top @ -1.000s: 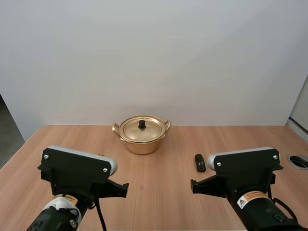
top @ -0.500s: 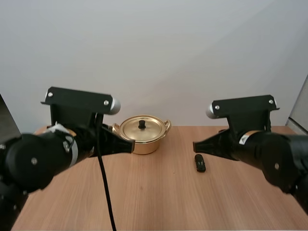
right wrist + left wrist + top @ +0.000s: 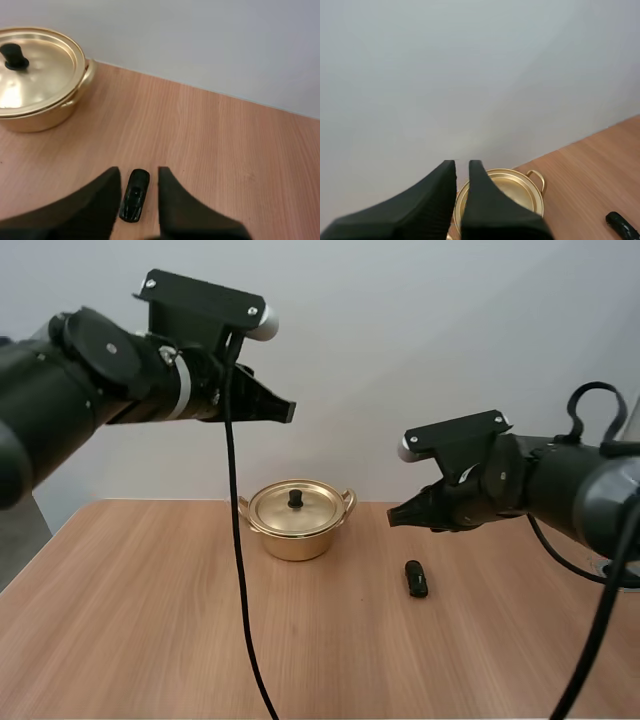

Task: Open the pot, put the car inside, and close it

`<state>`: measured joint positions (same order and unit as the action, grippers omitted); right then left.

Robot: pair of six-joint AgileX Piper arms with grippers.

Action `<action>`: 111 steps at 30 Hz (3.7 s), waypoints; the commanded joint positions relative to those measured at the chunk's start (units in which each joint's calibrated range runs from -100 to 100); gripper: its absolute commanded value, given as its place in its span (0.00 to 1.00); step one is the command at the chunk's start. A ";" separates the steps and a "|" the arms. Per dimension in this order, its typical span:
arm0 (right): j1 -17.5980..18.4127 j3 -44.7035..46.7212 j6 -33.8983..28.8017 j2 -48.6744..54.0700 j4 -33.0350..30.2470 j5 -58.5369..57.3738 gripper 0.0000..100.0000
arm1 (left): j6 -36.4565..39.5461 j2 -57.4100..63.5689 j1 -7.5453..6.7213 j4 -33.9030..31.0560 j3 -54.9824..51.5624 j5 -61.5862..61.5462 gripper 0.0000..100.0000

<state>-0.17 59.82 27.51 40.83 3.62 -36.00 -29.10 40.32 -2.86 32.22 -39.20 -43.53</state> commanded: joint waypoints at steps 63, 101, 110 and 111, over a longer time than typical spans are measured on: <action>1.26 -8.64 0.63 -25.10 1.20 3.74 0.84 | -1.98 -59.69 -3.24 -7.16 32.12 -16.60 0.73; -0.57 -10.36 0.31 -33.31 2.72 -1.74 0.84 | -0.33 -59.26 -3.24 -5.90 38.87 -27.94 0.00; -0.56 -10.36 0.75 -33.43 2.84 -2.62 0.84 | 1.52 -57.34 -3.24 -5.89 47.17 -38.80 0.00; -0.56 -10.36 0.75 -33.43 2.84 -2.62 0.84 | 1.52 -56.47 -3.24 -5.89 47.77 -39.24 0.00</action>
<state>-0.74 49.48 28.21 7.42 6.48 -38.61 -27.61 -16.92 -6.08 26.31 8.14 -82.25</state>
